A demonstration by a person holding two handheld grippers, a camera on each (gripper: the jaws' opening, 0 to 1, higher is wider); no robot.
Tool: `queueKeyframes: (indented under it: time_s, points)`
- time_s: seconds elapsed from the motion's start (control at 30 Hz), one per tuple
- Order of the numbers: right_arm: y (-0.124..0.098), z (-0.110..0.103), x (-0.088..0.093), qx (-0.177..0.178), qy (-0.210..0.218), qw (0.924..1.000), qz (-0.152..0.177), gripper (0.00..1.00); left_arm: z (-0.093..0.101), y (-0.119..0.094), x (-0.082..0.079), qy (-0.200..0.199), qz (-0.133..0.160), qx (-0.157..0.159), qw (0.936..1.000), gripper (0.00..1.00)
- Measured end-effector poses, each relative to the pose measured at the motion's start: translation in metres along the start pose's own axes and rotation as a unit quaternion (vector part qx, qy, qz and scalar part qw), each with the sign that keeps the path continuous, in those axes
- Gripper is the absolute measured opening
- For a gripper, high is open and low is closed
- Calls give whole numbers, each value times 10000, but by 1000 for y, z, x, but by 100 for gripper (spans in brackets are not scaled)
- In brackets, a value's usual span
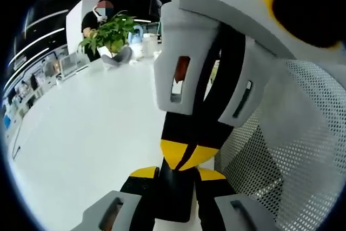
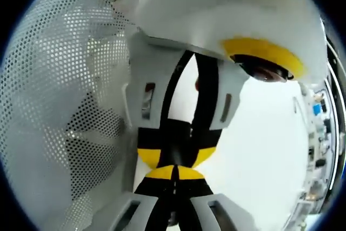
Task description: Press the specified remote control buttons in sequence, fully releasing each button before pressing the next.
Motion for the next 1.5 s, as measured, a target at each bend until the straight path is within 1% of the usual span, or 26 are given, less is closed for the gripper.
queueKeyframes:
  time_s: [0.13,0.23,0.27,0.33,0.4,0.5,0.53,0.57,0.6,0.67,0.8,0.93,1.07,1.3,1.4,1.5]
  points:
    - [-1,0,2,65,130,9997,184,0,0,0,0,3,5,3,10000,26]
    - [-1,-1,3,127,352,9984,434,0,1,-1,0,6,10,7,10000,26]
    - [-1,-1,4,131,369,9982,458,0,1,-1,0,5,10,7,10000,26]
    - [-2,-1,5,169,472,9965,663,0,1,-1,0,8,8,6,10000,26]
    - [-2,-1,7,160,685,9938,864,0,1,-1,0,7,9,5,10000,26]
    - [-2,-1,9,105,1100,9869,1174,0,1,-1,0,-4,18,-1,10000,26]
    - [-2,0,11,81,1305,9829,1293,0,1,-1,0,-3,21,-2,10000,26]
    - [-2,0,12,56,1399,9807,1364,0,1,-1,0,-3,24,-2,10000,26]
    - [-2,0,13,26,1575,9767,1459,0,0,-1,0,-1,26,-1,10000,26]
    - [-3,-1,13,-40,1775,9712,1586,0,0,-1,0,-8,31,-2,10000,26]
    - [-4,-3,14,36,1764,9702,1663,1,0,-1,0,-11,37,-2,10000,26]
    - [-4,-5,14,68,1746,9704,1665,3,0,-1,0,-15,49,0,10000,26]
    - [-5,-6,16,57,1669,9725,1621,9,0,-1,0,-12,49,1,10000,26]
    - [-8,-4,27,81,1738,9720,1581,16,0,-1,0,-13,49,-1,10000,26]
    - [-8,-5,31,59,1789,9711,1575,20,0,-1,0,-13,49,-1,10000,26]
    - [-7,-7,36,47,1765,9732,1475,22,0,-1,0,-13,49,-3,10000,26]
Point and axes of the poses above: the point that each gripper's makers call its tool centre point, and the gripper's own axes: y roughly forward along the fingers, z roughly to its right, x roughly out of its underside, the point moved 5 cm from there along -y, roughly backward along the fingers, and after that the axes turned 5 degrees about -y, right-handed, at the moved point
